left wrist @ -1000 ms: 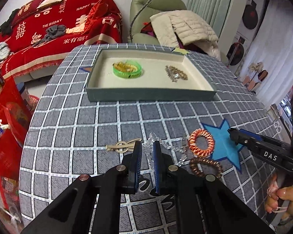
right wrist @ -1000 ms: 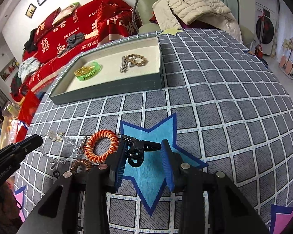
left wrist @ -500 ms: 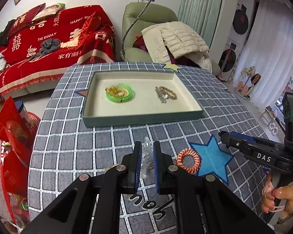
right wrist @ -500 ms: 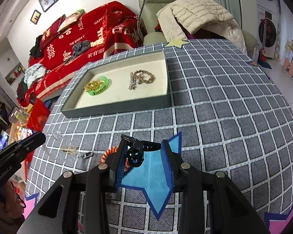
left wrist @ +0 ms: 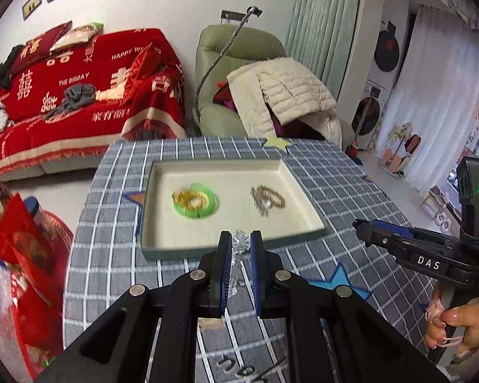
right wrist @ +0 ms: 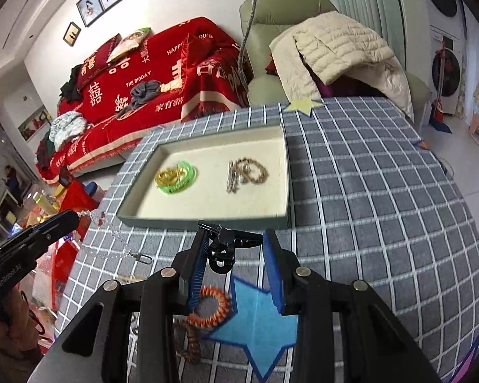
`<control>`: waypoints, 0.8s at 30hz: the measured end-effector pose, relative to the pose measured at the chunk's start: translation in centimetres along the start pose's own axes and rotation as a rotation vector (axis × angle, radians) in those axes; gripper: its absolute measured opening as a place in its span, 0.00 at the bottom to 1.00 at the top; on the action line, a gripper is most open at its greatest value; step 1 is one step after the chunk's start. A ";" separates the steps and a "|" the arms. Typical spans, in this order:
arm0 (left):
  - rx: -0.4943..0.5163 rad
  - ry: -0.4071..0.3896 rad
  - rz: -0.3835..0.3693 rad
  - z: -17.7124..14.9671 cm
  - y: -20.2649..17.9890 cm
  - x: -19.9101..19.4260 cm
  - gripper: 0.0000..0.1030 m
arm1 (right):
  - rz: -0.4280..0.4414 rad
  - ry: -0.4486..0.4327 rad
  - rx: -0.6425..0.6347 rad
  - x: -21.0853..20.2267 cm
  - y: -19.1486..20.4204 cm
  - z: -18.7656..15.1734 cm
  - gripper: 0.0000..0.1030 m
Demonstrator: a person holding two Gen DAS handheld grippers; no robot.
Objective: Organize jewelry
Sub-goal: 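Lower the crystal chain onto the green bangle while the right sets the black clip beside the braided bracelet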
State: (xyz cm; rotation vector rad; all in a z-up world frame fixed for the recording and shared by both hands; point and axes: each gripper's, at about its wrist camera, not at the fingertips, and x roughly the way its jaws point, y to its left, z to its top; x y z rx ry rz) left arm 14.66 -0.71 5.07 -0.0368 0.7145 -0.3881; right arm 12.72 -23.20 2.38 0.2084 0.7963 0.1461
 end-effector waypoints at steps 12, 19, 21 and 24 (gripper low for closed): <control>0.041 -0.029 -0.004 6.3 -0.2 3.1 0.31 | 0.014 -0.009 -0.023 2.2 0.4 5.2 0.37; 0.041 -0.012 0.006 7.8 -0.2 6.0 0.31 | 0.011 0.000 -0.034 4.1 0.5 6.8 0.37; 0.039 -0.012 0.012 8.1 -0.2 6.7 0.31 | 0.013 -0.001 -0.036 4.6 0.6 7.4 0.37; 0.030 -0.004 0.001 8.6 0.0 7.8 0.31 | 0.013 -0.001 -0.046 5.4 0.9 8.1 0.37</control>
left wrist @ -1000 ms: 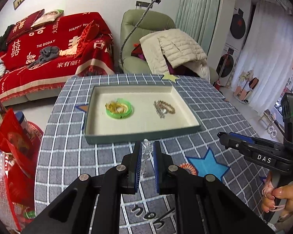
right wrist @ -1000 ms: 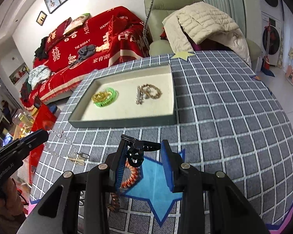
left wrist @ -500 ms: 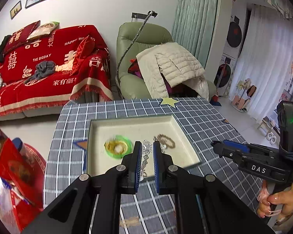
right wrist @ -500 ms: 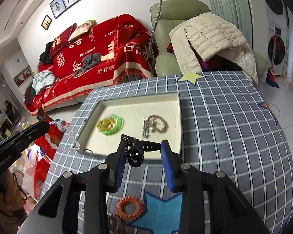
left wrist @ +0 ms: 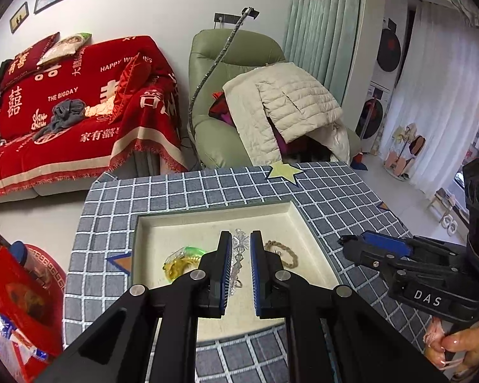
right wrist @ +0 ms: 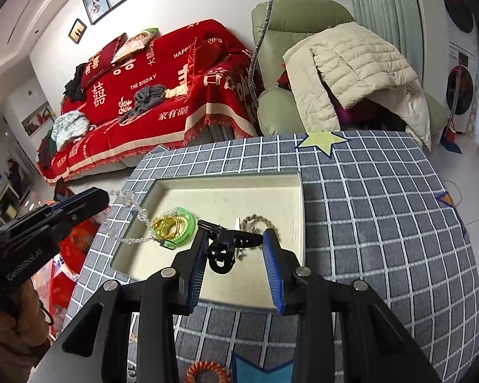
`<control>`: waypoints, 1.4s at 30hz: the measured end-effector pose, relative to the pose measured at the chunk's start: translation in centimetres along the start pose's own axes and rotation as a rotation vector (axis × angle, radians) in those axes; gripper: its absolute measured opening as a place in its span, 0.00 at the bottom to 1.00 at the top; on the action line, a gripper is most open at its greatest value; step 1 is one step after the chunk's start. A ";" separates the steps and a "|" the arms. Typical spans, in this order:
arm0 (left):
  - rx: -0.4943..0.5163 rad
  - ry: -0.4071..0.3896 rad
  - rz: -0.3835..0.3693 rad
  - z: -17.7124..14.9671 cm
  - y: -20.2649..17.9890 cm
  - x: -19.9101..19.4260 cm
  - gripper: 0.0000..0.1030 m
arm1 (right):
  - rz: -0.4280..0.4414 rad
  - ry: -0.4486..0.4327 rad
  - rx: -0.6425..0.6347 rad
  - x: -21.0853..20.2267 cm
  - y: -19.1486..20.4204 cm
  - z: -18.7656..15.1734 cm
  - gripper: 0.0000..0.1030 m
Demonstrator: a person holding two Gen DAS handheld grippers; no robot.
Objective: Organize jewelry
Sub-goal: 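Lower the crystal chain onto the green bangle while the right sets the black clip beside the braided bracelet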
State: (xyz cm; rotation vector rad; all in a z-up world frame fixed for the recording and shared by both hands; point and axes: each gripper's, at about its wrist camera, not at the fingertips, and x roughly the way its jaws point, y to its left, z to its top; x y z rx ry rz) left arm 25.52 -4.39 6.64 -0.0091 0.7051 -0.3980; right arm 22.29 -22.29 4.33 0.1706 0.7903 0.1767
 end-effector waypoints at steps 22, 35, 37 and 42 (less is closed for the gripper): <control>-0.014 0.149 0.130 -4.7 4.4 9.7 0.31 | -0.052 0.139 0.025 10.8 -1.2 -1.0 0.37; 0.015 0.194 0.201 -7.2 4.7 11.4 0.31 | -0.127 0.188 -0.017 13.2 -1.3 -3.5 0.38; 0.017 0.196 0.209 -7.2 4.6 11.4 0.32 | -0.124 0.198 -0.036 13.3 -1.0 -3.6 0.46; 0.014 0.198 0.226 -7.1 4.5 11.4 0.32 | -0.104 0.193 -0.034 13.0 -0.6 -3.5 0.71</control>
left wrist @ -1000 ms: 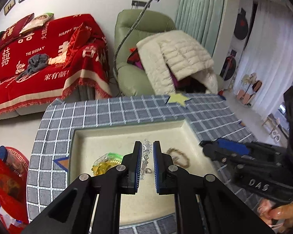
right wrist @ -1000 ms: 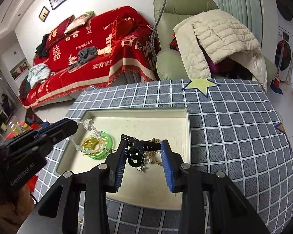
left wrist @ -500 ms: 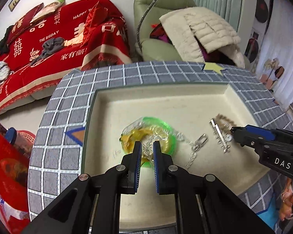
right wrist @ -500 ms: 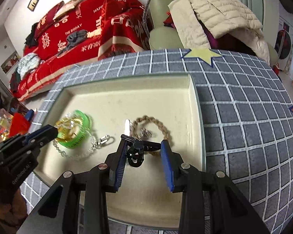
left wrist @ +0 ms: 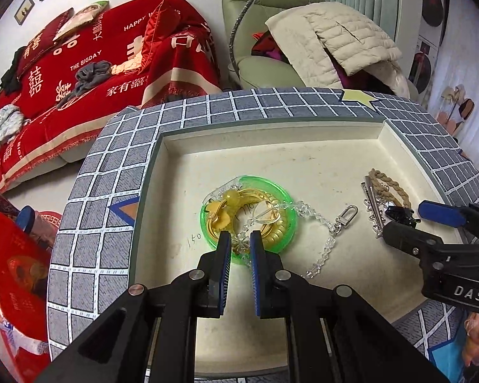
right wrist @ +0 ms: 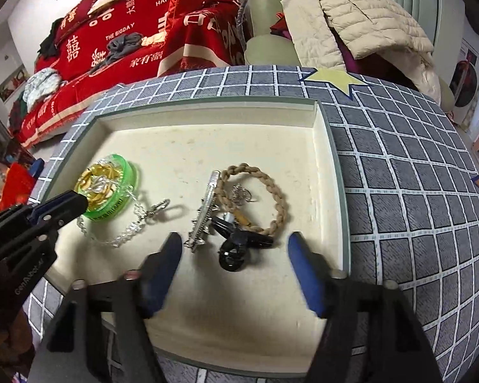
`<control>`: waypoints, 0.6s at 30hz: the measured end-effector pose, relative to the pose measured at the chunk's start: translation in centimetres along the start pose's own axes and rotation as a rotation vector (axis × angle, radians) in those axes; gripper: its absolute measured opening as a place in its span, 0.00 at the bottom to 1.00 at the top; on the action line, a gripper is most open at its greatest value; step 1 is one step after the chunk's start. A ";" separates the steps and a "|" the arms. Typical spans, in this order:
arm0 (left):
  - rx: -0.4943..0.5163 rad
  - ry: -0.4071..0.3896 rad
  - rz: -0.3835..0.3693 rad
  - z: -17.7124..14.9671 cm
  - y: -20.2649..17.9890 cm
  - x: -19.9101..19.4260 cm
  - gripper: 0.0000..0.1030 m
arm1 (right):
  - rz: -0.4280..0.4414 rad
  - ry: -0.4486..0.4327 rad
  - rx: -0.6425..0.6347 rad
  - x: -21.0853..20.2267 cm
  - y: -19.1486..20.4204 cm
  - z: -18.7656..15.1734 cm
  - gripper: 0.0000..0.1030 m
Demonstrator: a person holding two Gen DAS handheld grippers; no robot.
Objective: Organize jewelry
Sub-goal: 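Lower the crystal chain onto the green bangle while the right sets the black clip beside the braided bracelet, then open both grippers and move them back to the jewelry on the table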
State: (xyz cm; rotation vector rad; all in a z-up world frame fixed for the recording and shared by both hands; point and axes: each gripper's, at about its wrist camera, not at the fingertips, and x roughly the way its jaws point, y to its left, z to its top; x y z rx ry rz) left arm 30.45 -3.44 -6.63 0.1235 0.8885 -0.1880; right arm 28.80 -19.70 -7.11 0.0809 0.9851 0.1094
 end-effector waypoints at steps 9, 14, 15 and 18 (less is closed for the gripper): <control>-0.010 0.013 0.009 0.0 0.0 -0.1 0.32 | 0.053 -0.048 0.032 -2.2 0.0 0.2 0.78; -0.020 0.011 0.017 0.1 0.3 -0.4 0.32 | 0.074 -0.073 0.072 -3.7 -0.6 0.1 0.78; -0.021 0.008 0.024 0.1 0.4 -0.5 0.32 | 0.077 -0.079 0.079 -4.1 -0.8 0.1 0.78; -0.024 -0.001 0.030 0.1 0.6 -0.7 0.32 | 0.086 -0.087 0.089 -4.8 -1.0 -0.1 0.78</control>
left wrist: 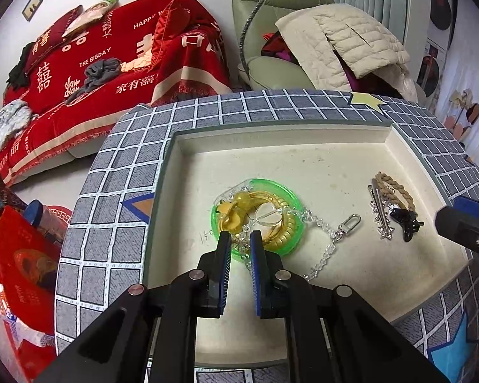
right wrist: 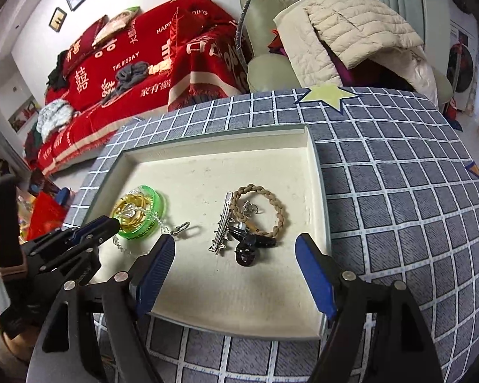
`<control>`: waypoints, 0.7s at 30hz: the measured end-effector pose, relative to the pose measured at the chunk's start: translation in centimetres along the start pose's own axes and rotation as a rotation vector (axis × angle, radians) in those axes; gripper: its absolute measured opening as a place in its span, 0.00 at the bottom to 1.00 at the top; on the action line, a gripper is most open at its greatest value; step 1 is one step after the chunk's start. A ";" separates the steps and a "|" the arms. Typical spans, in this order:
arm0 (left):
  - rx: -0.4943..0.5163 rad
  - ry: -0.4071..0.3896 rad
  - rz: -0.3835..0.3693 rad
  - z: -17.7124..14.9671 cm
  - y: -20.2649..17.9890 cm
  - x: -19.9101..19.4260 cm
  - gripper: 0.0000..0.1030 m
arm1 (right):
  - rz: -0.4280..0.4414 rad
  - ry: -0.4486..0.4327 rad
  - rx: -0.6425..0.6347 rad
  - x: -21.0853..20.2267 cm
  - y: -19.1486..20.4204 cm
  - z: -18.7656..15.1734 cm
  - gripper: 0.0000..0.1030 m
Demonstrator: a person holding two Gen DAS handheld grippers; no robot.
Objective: Organize jewelry
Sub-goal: 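Open both grippers and move them back to the jewelry on the table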
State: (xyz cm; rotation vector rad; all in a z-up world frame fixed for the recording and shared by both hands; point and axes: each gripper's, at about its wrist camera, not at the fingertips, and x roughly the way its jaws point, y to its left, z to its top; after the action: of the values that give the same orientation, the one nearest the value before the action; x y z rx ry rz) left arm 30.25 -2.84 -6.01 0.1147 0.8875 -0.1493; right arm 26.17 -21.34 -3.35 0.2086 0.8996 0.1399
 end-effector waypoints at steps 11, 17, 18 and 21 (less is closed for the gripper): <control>-0.031 -0.061 0.019 0.1 0.4 -1.6 1.00 | 0.005 -0.029 0.011 -2.3 -0.3 -0.5 0.78; -0.023 -0.069 0.016 0.4 0.4 -2.2 1.00 | 0.000 -0.025 0.025 -2.6 -0.8 -0.9 0.78; -0.027 -0.071 0.013 0.4 0.5 -2.4 1.00 | 0.000 -0.024 0.026 -2.7 -0.8 -1.0 0.78; -0.038 -0.079 0.005 0.4 0.7 -3.0 1.00 | 0.005 -0.029 0.029 -2.9 -0.8 -1.4 0.84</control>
State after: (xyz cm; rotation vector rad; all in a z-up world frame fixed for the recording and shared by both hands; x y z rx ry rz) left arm 28.82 -1.99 -3.41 0.0752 0.8109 -0.1313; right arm 23.30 -22.60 -2.15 0.2392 0.8726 0.1280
